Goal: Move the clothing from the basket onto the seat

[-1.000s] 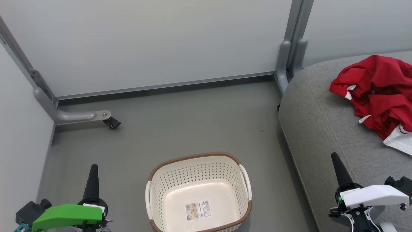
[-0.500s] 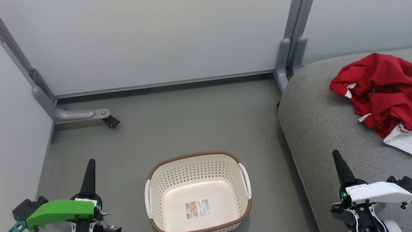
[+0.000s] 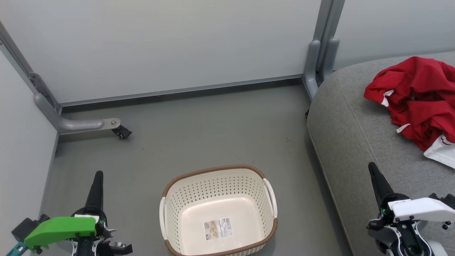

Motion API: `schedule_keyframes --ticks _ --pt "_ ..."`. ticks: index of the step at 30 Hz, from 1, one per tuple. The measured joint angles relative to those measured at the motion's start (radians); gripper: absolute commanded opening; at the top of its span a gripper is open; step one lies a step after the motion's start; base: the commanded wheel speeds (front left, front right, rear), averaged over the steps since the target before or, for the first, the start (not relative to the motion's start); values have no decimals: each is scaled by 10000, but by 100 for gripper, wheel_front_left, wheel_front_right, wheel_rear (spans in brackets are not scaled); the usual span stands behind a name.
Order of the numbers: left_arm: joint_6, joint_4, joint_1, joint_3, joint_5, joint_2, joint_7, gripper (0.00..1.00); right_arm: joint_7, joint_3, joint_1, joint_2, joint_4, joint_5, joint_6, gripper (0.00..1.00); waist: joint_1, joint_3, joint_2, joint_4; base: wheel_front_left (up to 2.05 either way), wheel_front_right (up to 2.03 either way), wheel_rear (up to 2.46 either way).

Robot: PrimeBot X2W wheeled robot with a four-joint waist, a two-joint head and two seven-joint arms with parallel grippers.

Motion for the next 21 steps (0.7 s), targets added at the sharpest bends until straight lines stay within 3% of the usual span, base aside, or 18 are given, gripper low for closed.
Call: schedule_keyframes --ticks 21 --pt "-121 194 -366 265 -1406 -8 401 0 416 -211 -231 2 144 1371 0 0 0 118 0 -31 0 0 0"
